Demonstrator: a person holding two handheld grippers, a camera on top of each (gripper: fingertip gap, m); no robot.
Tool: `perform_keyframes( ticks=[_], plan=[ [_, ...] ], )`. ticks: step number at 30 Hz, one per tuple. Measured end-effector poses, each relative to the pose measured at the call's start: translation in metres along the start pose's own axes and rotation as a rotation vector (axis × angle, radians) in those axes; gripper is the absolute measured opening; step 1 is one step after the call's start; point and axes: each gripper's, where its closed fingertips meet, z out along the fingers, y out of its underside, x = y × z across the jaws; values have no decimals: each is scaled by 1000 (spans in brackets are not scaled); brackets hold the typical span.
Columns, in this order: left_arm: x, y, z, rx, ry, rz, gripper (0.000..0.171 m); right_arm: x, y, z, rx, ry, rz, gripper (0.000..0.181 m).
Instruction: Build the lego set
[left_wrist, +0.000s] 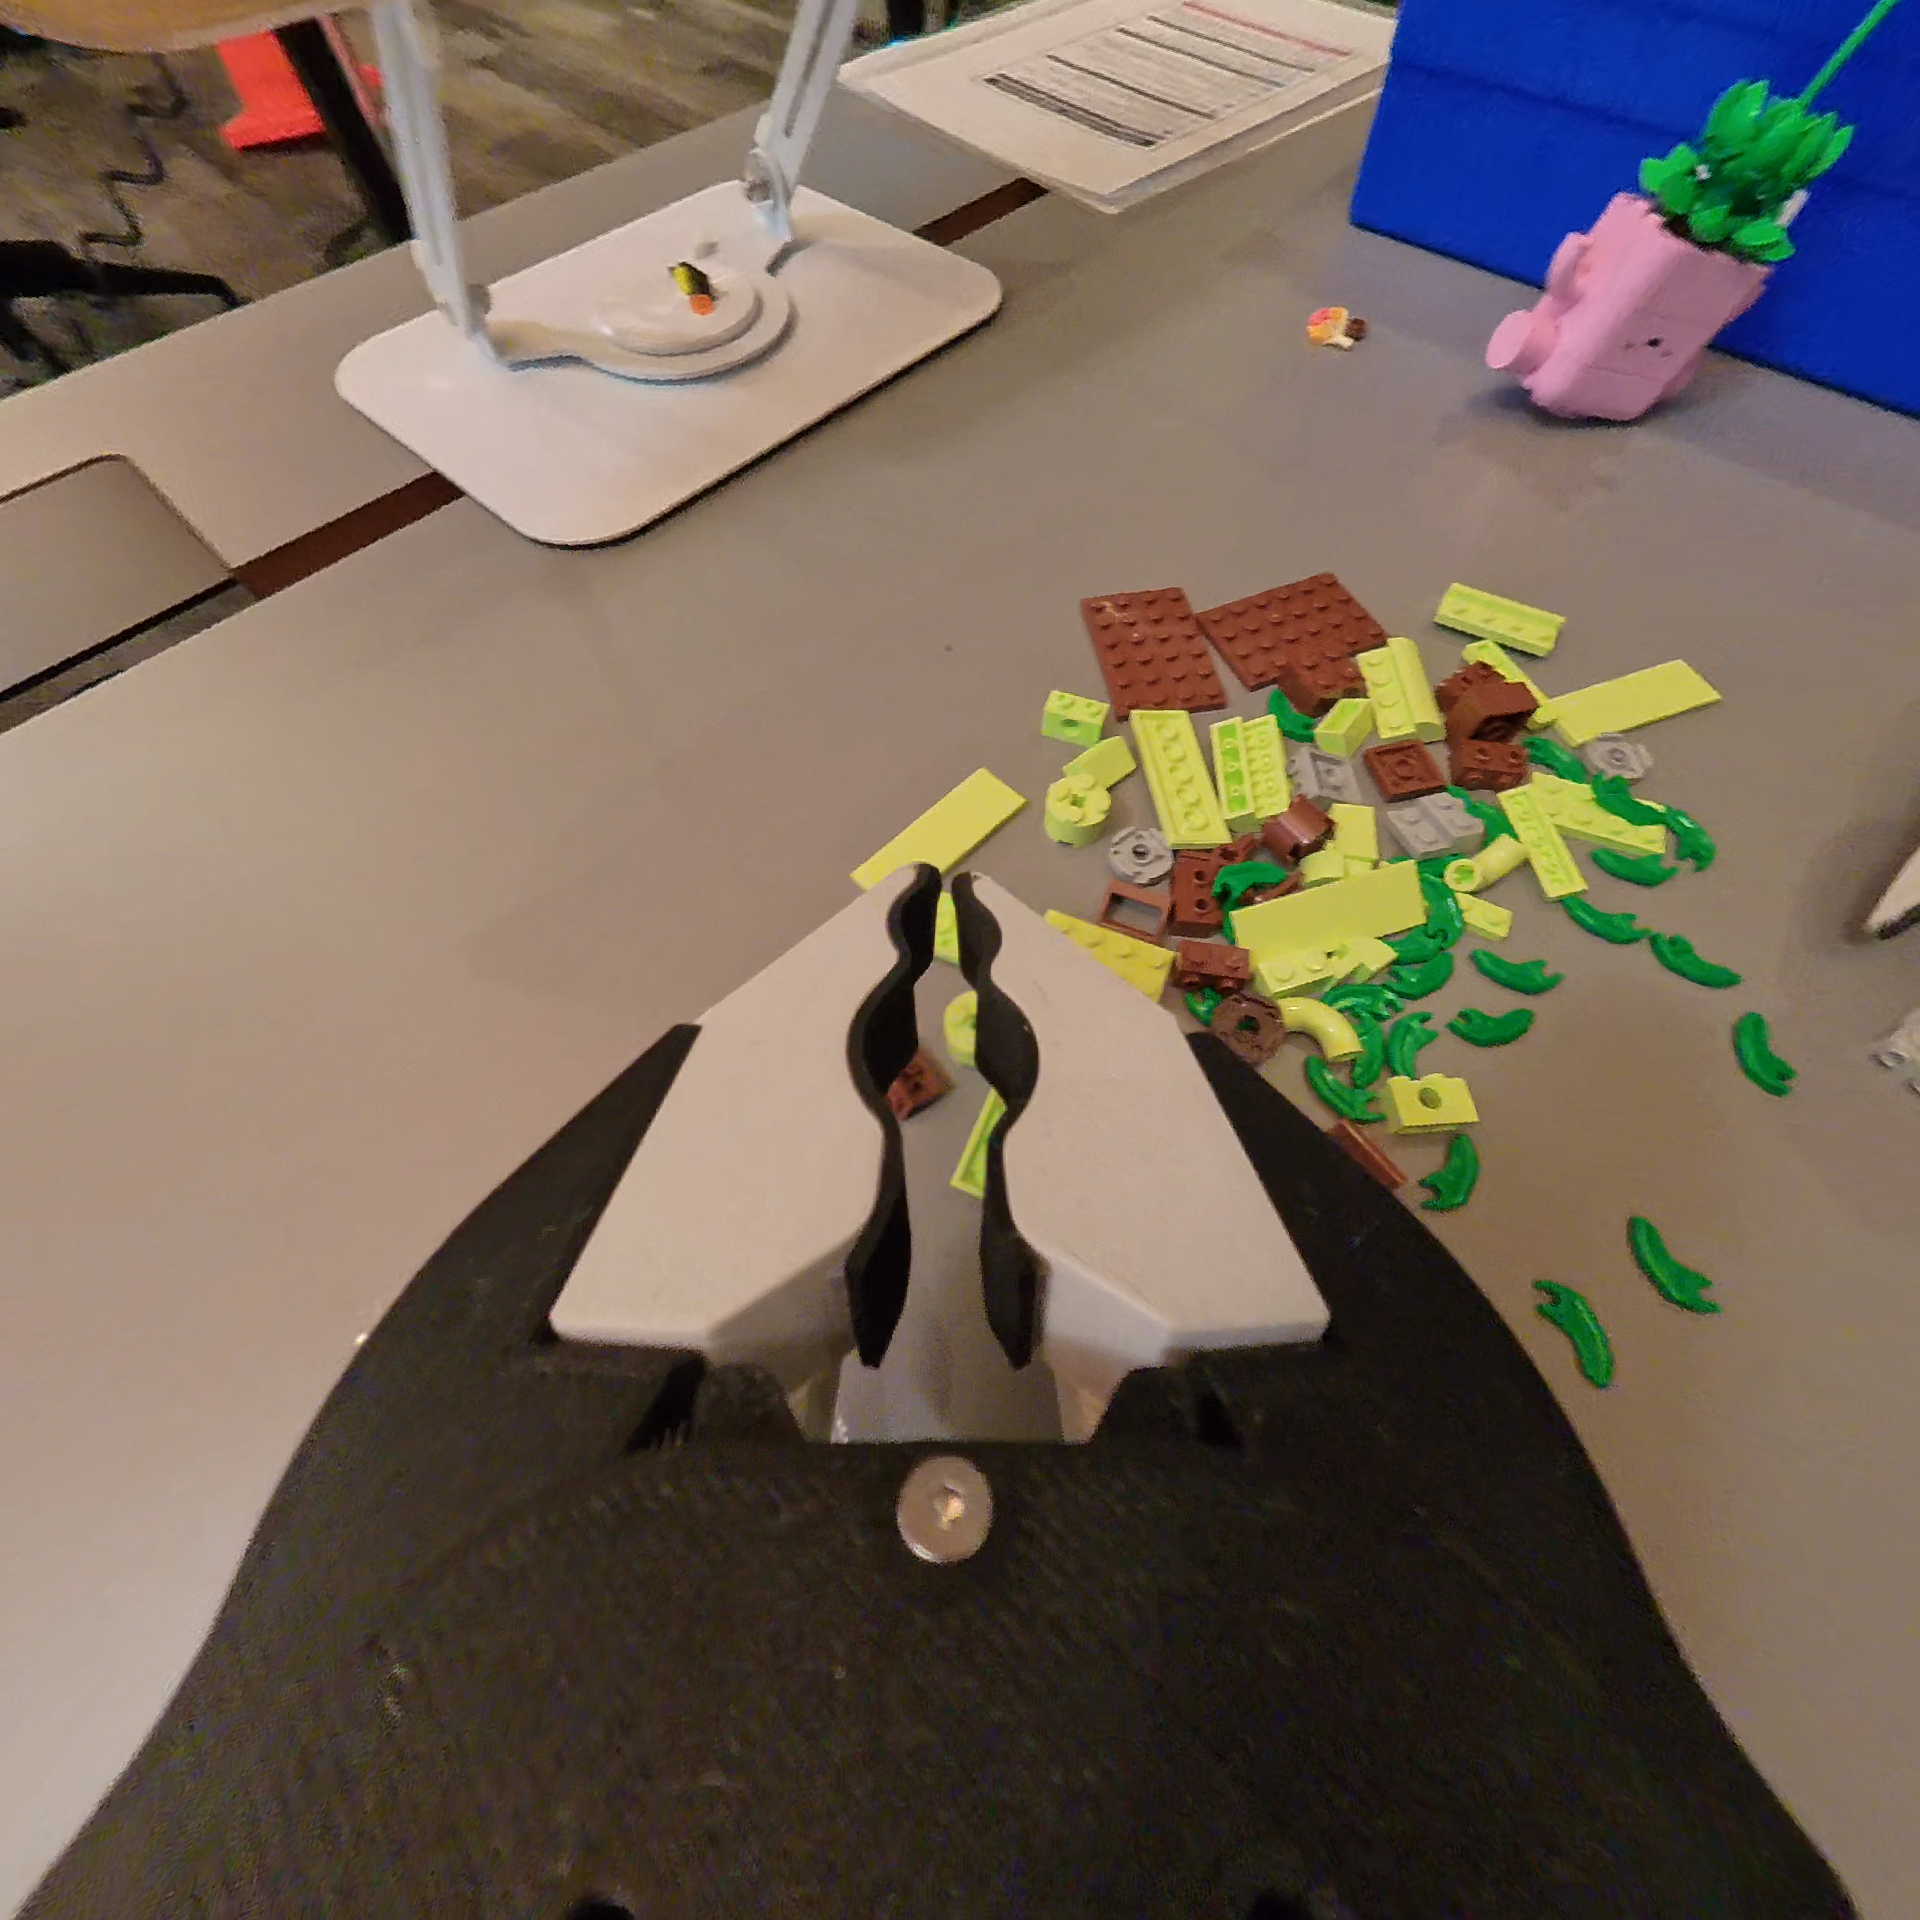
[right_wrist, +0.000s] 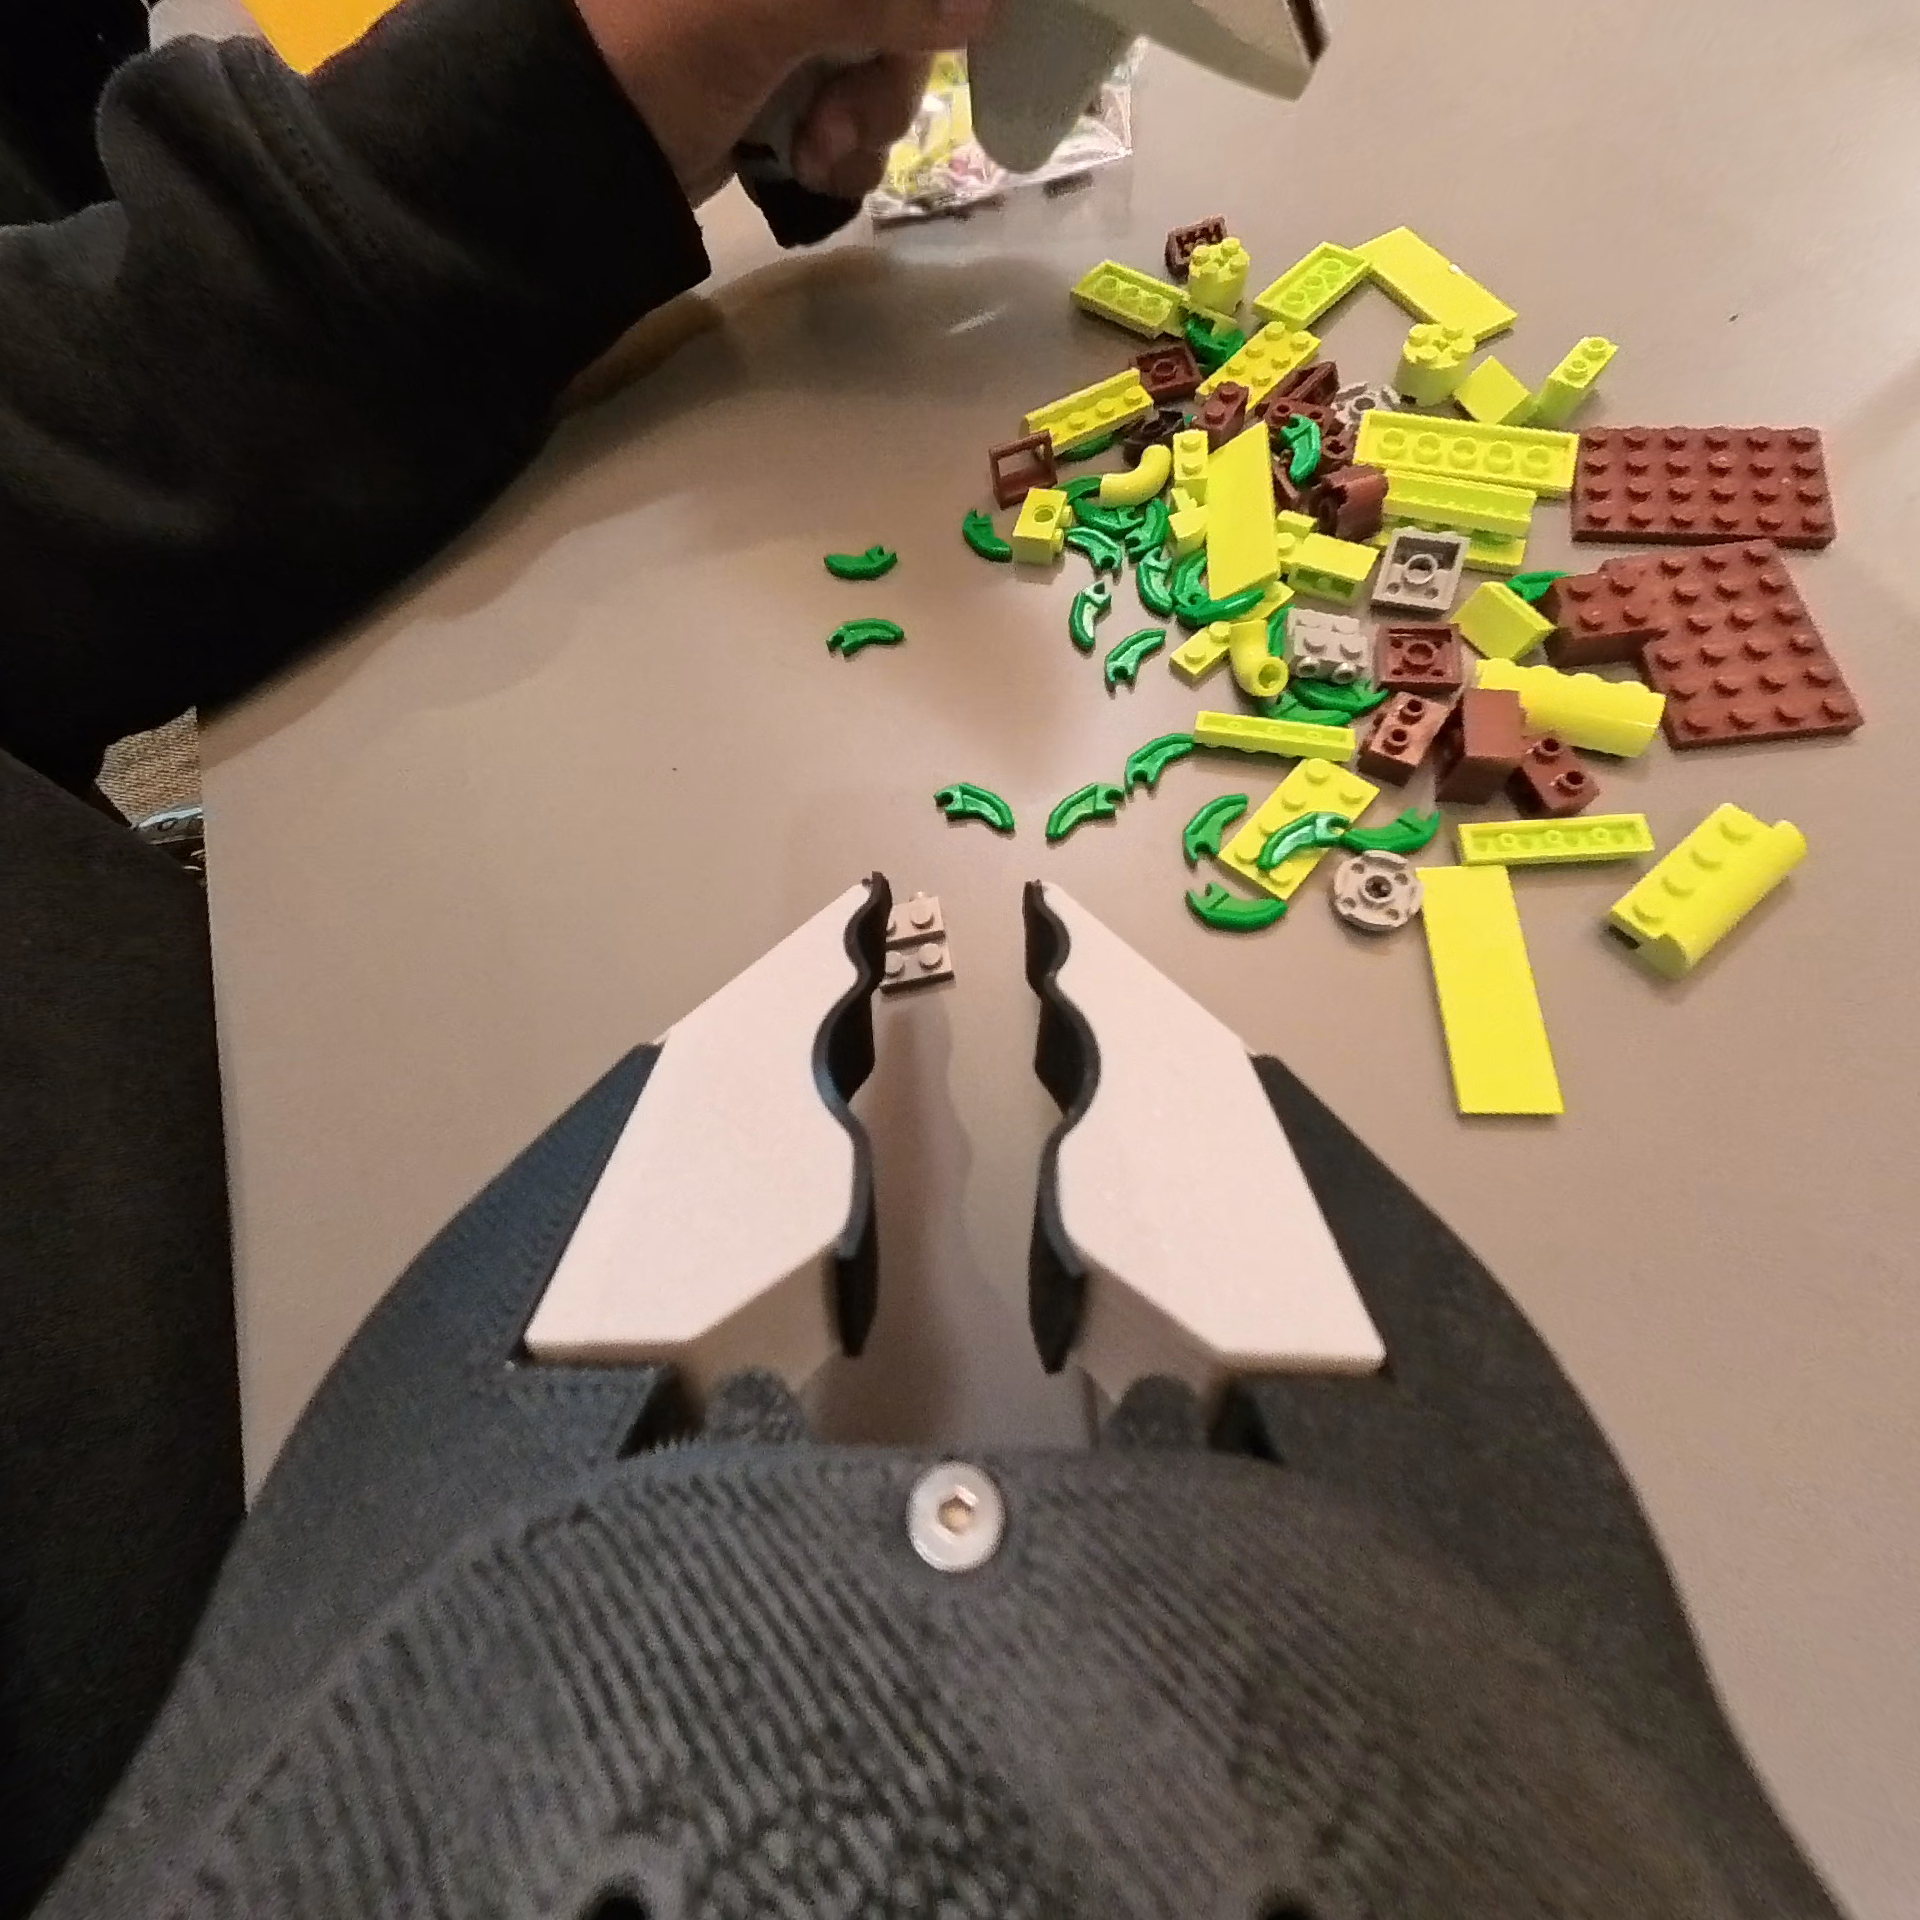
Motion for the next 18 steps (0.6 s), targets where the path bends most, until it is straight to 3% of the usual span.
perform_keyframes(
  ticks=[18],
  plan=[
    [52,-6,18,3,208,23,1,1,1,0,-4,3,1,23]
  ],
)
